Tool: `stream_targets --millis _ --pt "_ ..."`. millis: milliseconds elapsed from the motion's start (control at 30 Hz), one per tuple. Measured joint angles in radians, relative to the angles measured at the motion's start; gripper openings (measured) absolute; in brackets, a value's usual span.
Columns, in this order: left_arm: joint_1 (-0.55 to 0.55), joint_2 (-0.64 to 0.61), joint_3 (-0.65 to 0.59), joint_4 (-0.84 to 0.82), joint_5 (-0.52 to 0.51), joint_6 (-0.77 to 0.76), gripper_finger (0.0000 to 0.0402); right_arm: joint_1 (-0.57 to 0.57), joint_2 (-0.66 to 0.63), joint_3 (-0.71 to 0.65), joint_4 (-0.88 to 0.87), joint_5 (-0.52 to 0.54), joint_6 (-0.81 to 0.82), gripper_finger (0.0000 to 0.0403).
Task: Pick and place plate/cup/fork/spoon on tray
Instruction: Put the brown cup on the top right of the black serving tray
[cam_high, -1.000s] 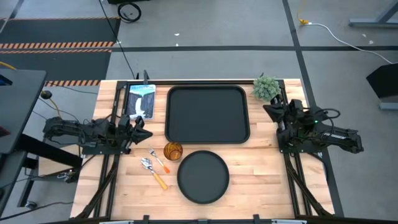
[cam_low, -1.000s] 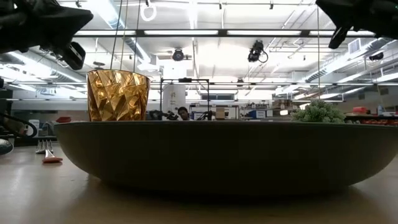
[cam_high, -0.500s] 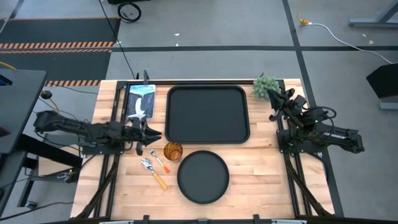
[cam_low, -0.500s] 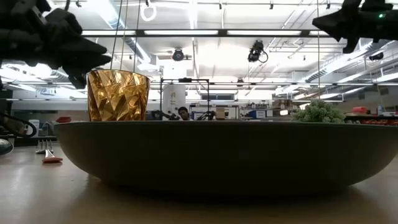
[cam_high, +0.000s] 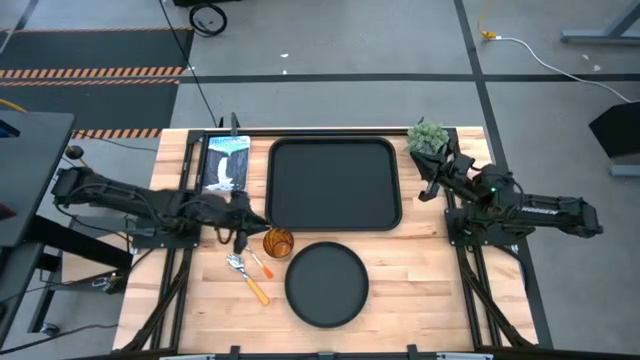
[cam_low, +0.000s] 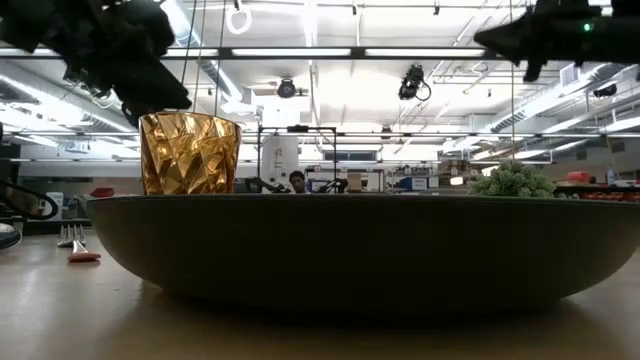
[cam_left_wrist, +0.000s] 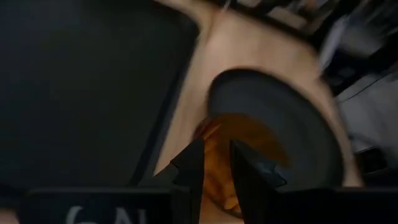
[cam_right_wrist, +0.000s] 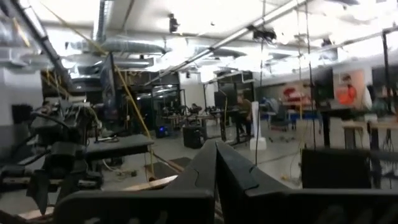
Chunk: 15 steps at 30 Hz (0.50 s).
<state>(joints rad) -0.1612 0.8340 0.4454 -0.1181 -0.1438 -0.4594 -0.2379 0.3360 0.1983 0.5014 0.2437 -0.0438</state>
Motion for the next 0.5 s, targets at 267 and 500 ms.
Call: stream_targets --millis 267,500 --pt "0.054 0.216 0.272 -0.311 -0.012 0.0 0.0143 0.0 0.104 0.214 -0.266 -0.059 -0.085 0.0013" --pt "0.155 0.37 0.514 -0.533 0.132 -0.002 0.019 0.0 0.163 0.213 -0.295 -0.06 -0.087 0.0014"
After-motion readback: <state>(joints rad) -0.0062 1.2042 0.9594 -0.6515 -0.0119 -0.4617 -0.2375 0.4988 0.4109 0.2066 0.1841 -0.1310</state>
